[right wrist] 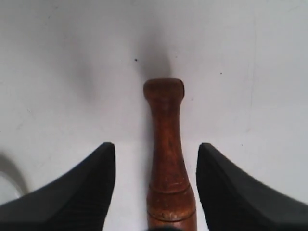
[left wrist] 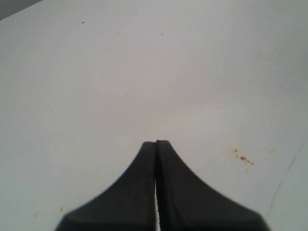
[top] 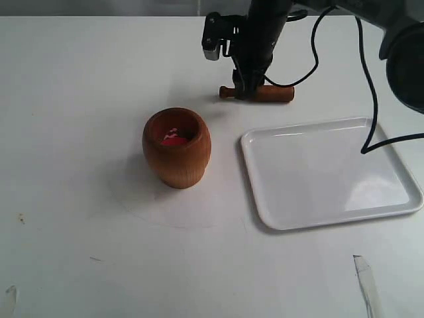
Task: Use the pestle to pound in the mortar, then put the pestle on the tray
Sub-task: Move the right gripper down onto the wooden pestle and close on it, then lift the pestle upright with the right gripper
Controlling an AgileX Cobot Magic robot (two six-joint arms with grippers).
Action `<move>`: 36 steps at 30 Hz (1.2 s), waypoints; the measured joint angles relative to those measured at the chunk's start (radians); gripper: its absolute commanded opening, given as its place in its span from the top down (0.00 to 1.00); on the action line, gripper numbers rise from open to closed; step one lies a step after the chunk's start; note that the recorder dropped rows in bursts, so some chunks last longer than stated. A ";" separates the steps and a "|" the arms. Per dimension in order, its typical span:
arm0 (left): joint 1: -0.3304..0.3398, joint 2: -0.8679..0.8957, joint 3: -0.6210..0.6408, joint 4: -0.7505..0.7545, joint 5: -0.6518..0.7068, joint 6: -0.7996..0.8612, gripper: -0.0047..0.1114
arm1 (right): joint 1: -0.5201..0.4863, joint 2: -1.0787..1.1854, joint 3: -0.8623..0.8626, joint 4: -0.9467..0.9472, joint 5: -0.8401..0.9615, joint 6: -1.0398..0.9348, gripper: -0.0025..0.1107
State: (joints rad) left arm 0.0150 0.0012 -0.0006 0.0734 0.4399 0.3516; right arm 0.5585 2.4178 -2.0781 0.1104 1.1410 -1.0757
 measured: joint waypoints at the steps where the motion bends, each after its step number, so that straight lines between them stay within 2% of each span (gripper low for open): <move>1: 0.000 0.000 0.000 0.000 0.000 0.000 0.96 | 0.000 0.003 0.000 0.003 -0.004 0.000 0.56; 5: 0.000 0.000 0.000 0.000 0.000 0.000 0.96 | 0.000 0.032 0.000 0.011 -0.021 0.000 0.56; 8: 0.000 0.000 0.000 0.000 0.000 0.000 0.96 | 0.000 0.052 0.000 0.011 -0.041 0.000 0.62; 12: 0.000 0.000 0.000 0.000 0.000 0.000 0.96 | 0.000 0.054 0.000 0.009 -0.074 0.000 0.76; 15: 0.000 0.000 0.000 0.000 0.000 0.000 0.96 | 0.000 0.054 0.000 -0.011 -0.088 0.000 0.97; 21: 0.000 0.000 0.000 0.000 0.000 0.000 0.96 | 0.000 0.056 0.000 -0.058 -0.121 0.056 0.98; 25: 0.000 0.000 0.000 0.000 0.000 0.000 0.96 | 0.000 0.052 0.000 -0.038 -0.206 0.141 0.98; 31: 0.000 0.000 0.000 0.000 0.000 0.000 0.96 | -0.034 -0.031 0.002 0.226 -0.330 0.182 0.98; 36: 0.000 0.000 0.000 0.000 0.000 0.000 0.96 | -0.051 -0.148 0.093 0.392 -0.534 0.185 0.98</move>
State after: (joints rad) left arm 0.0150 0.0012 -0.0006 0.0734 0.4399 0.3516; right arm 0.5079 2.2695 -1.9849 0.5019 0.6075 -0.8904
